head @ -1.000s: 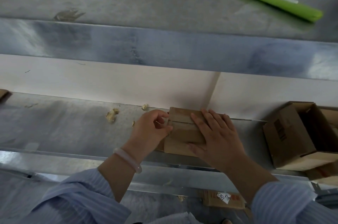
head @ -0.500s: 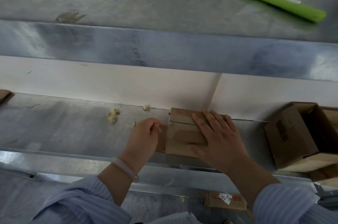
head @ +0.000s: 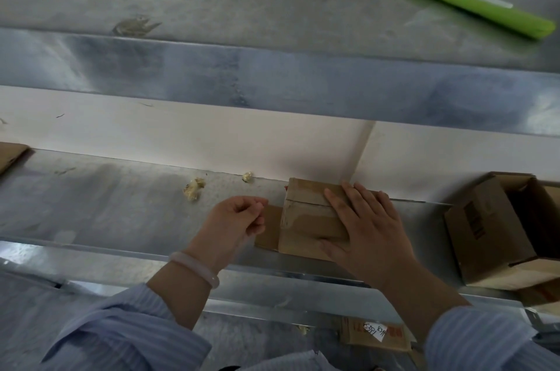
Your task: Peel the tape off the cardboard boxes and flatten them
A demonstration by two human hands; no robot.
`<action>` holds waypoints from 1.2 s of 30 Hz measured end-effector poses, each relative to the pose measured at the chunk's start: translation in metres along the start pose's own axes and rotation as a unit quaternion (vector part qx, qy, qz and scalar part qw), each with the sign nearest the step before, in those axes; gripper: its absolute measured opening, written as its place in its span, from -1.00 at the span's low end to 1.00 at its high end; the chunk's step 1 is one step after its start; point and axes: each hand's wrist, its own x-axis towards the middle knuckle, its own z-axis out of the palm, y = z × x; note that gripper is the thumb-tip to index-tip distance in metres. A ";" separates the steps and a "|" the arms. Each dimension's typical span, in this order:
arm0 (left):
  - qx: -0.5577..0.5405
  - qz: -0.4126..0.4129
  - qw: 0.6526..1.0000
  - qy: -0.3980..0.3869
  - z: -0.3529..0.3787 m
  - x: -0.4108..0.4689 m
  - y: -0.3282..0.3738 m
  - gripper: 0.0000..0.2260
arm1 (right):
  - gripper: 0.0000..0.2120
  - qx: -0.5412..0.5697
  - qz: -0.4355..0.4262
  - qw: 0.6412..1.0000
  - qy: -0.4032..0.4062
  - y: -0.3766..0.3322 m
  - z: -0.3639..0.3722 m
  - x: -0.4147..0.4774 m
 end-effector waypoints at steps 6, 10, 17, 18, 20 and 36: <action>0.008 0.002 1.000 0.012 -0.002 0.004 -0.003 -0.87 | -0.20 -0.002 0.002 1.000 -0.004 0.000 0.000 0.000; 0.069 0.034 0.996 0.043 -0.005 0.008 -0.004 -0.91 | -0.21 0.004 0.001 1.000 -0.001 0.000 -0.001 0.000; 0.237 0.053 0.966 0.085 -0.014 0.016 -0.003 -0.73 | -0.21 0.004 0.001 1.000 -0.002 0.001 0.002 0.000; 0.228 0.052 0.969 0.078 -0.015 0.017 -0.003 -0.77 | -0.21 0.005 0.001 1.000 -0.002 0.001 0.002 0.000; 0.213 0.057 0.974 0.061 -0.018 0.017 -0.004 -0.80 | -0.20 0.006 0.001 1.000 0.000 0.001 0.002 0.000; 0.288 0.109 0.946 0.104 -0.034 0.025 -0.005 -0.76 | -0.19 -0.001 -0.001 1.000 0.000 0.001 0.002 0.001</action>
